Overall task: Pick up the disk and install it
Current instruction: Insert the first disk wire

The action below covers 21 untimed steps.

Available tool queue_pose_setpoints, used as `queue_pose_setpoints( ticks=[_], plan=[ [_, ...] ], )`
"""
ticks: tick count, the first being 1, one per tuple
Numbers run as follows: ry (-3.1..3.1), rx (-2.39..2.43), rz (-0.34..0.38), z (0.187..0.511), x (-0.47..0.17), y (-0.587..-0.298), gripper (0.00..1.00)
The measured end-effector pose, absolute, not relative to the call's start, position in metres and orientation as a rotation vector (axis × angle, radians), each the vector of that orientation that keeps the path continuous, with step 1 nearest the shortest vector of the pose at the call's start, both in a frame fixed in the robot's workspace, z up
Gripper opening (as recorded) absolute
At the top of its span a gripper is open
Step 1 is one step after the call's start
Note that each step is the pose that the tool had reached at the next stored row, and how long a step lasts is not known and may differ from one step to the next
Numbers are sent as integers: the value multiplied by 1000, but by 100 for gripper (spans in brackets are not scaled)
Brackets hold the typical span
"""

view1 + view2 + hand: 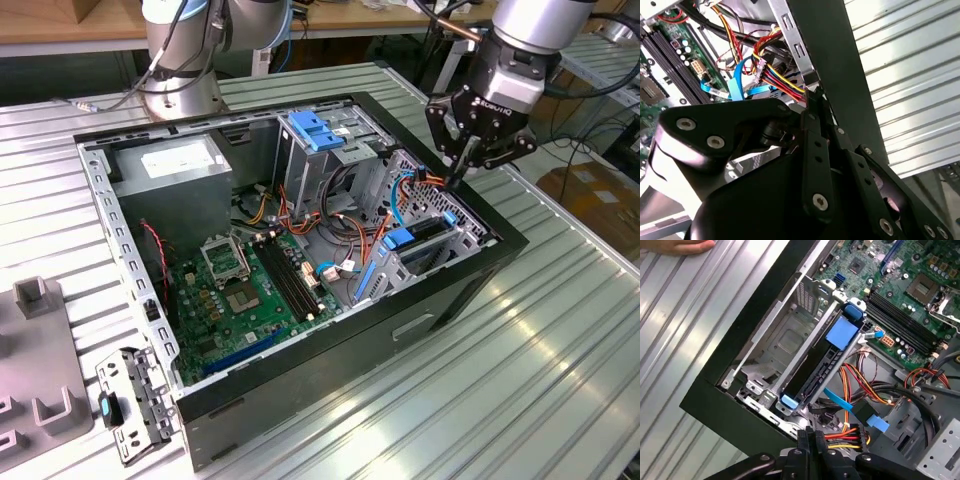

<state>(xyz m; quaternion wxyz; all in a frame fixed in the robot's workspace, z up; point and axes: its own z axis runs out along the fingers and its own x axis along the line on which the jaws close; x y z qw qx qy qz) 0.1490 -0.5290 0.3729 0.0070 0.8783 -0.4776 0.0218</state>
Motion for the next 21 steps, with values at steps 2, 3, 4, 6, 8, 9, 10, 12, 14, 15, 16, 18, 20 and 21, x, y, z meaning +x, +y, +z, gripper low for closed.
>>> queue_pose_setpoints(
  ticks=[2,3,4,6,8,9,10,12,14,15,16,18,20,21],
  plan=[
    [-1548,2716,68,373,149,-529,16],
    [-1571,2702,68,372,149,-529,16],
    [-1602,2684,67,372,149,-529,16],
    [-1659,2647,67,372,149,-529,16],
    [-1699,2621,66,371,149,-529,16],
    [-1717,2609,66,371,149,-529,16],
    [-1729,2601,66,371,149,-529,16],
    [-1755,2583,65,371,149,-529,16],
    [-1783,2563,65,370,149,-529,16],
    [-1806,2546,65,370,149,-529,16],
    [-1825,2533,65,370,149,-529,16],
    [-1838,2523,64,370,141,-529,16],
    [-1846,2517,64,370,139,-529,16],
    [-1868,2500,64,369,139,-529,16]
  ],
)
